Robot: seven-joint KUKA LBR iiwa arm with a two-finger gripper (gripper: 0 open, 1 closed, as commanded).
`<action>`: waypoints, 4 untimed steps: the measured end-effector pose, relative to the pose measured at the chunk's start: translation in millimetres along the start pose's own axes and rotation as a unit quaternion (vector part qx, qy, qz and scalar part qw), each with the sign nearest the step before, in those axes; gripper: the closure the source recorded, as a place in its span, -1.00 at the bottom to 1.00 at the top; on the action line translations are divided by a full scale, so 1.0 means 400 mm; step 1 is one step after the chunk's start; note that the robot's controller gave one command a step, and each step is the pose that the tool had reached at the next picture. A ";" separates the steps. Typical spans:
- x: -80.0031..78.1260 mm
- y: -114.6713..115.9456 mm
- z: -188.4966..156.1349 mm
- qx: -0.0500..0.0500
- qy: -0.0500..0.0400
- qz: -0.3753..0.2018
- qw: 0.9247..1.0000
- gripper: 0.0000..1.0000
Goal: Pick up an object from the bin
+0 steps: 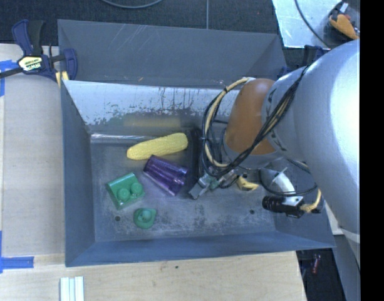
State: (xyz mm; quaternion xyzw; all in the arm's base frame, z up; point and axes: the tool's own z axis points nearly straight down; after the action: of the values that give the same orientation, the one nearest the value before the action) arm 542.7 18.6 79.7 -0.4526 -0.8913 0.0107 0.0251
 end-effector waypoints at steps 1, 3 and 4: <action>-0.011 0.008 -0.077 -0.010 -0.010 0.000 1.000 1.00; -0.011 0.005 -0.126 -0.010 -0.011 -0.002 1.000 1.00; -0.011 0.004 -0.135 -0.011 -0.011 -0.003 1.000 1.00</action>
Offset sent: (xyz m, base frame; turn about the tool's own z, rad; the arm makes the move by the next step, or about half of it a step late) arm 0.0054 -0.0012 0.0500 -0.0003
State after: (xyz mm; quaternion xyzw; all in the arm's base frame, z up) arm 549.5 16.0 133.4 -0.4504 -0.8927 0.0063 0.0105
